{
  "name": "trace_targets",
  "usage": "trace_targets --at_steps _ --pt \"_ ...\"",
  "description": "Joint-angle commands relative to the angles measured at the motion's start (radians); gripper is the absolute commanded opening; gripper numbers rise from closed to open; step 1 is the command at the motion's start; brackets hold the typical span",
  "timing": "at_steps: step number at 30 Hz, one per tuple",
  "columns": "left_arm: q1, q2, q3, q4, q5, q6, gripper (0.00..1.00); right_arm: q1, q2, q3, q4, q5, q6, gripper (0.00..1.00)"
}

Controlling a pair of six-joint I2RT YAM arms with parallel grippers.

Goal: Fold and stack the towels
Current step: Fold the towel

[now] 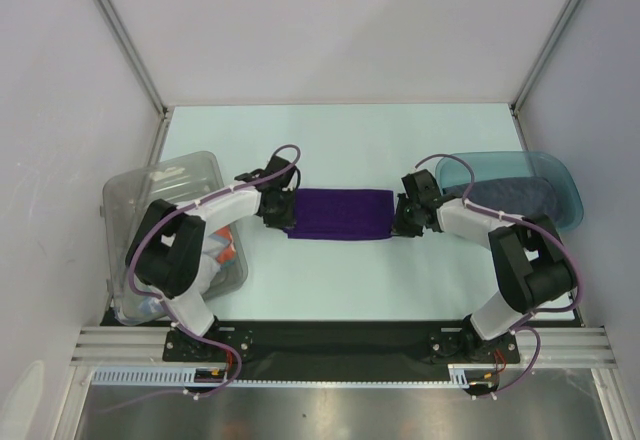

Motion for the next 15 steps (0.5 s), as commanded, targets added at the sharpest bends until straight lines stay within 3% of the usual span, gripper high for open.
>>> trace_targets --at_steps 1,8,15 --pt "0.004 -0.016 0.010 0.024 0.025 -0.014 0.30 0.000 -0.025 -0.002 0.011 0.028 -0.005 0.14" --pt "0.004 -0.012 0.022 0.002 0.020 -0.008 0.02 -0.002 -0.035 0.015 -0.023 0.043 -0.022 0.10" --pt "0.004 -0.047 0.037 -0.045 0.005 -0.002 0.00 -0.005 -0.066 0.036 -0.060 0.063 -0.025 0.00"
